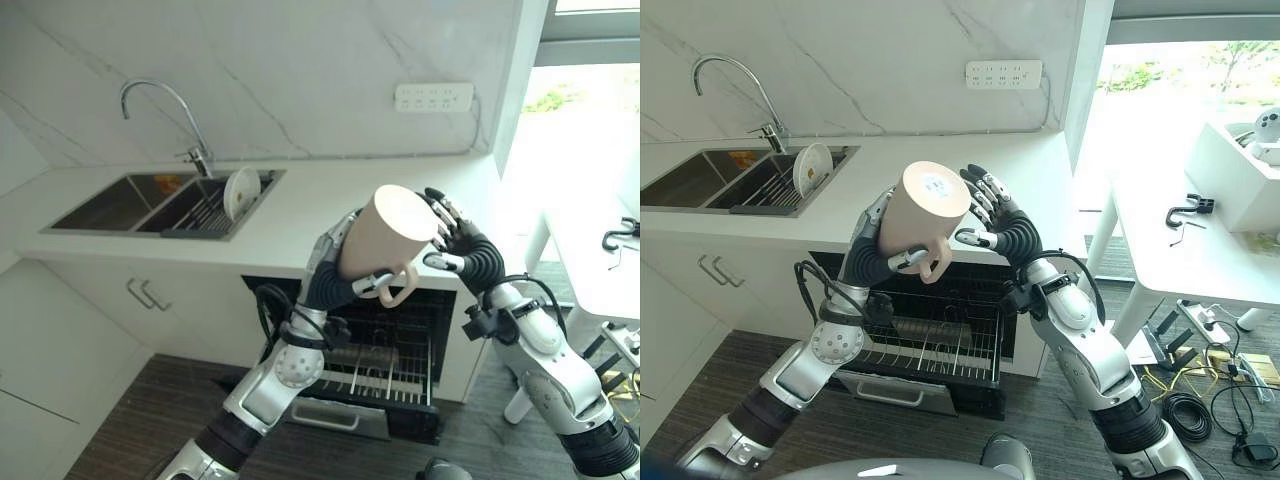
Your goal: Place the dishes in the dishwasher.
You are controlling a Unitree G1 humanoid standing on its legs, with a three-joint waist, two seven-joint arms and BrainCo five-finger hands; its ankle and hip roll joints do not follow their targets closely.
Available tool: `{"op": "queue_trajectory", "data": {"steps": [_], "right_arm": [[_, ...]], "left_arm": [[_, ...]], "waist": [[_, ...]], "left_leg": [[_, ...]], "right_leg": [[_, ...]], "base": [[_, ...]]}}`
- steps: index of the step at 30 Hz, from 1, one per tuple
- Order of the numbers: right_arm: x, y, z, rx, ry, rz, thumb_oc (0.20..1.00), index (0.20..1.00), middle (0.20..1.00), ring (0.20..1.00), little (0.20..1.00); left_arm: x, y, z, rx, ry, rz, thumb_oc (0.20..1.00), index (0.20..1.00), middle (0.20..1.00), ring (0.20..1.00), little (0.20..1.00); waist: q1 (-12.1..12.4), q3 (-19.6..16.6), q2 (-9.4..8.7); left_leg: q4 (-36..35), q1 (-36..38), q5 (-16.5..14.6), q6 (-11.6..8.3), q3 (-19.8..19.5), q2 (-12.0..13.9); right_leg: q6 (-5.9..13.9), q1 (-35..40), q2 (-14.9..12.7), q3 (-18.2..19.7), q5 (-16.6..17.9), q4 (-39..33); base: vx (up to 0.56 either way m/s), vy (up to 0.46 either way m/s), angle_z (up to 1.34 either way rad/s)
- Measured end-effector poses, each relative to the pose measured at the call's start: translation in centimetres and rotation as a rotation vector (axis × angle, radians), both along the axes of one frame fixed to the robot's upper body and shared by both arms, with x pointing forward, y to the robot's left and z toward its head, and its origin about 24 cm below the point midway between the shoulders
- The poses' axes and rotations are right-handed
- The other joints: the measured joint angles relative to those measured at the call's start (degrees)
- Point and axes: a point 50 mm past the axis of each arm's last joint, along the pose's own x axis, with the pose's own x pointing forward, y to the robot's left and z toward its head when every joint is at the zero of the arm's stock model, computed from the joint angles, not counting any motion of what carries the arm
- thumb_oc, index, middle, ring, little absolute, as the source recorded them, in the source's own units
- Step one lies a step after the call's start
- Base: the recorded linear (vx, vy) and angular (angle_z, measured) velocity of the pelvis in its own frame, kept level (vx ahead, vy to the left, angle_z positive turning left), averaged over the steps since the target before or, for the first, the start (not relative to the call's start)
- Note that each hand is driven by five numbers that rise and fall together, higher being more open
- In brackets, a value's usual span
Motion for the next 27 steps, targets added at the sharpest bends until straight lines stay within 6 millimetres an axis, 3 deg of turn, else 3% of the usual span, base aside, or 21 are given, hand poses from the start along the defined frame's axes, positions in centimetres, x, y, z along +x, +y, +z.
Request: {"op": "queue_trajectory", "data": {"steps": [5,12,27], "right_arm": [[-0.2,0.9,-0.6,0.131,0.103,0.093,1.000,1.000,1.000,1.000,1.000],[-0.2,1.1,-0.7,0.182,0.142,0.132,1.000,1.000,1.000,1.000,1.000],[-0.4,1.5,-1.1,0.114,0.143,0.160,1.000,1.000,1.000,1.000,1.000]], "left_arm": [[0.0,-0.2,0.0,0.007,-0.041,0.005,0.200,0.200,0.200,0.200,0.200],[0.3,-0.5,0.0,0.051,-0.093,0.030,0.200,0.200,0.200,0.200,0.200],[0.8,-0.1,-3.2,0.245,-0.022,0.047,0.200,0.200,0.200,0.200,0.200]], "waist": [[-0.04,-0.05,0.04],[-0.13,-0.34,-0.01],[-0.23,-1.37,0.77]], "left_leg": [[0.03,0.02,0.02,0.02,-0.04,0.18],[0.05,-0.01,0.03,0.04,-0.06,0.17],[0.05,-0.64,0.03,0.05,-0.22,0.16]], "right_leg": [[0.00,0.02,0.16,-0.04,0.00,0.00],[-0.01,0.00,0.19,-0.01,-0.02,0.07],[0.00,-0.45,0.21,-0.04,-0.09,0.07]], "base": [[0.00,0.000,0.00],[0.00,-0.001,0.00],[0.00,0.000,0.00]]}}
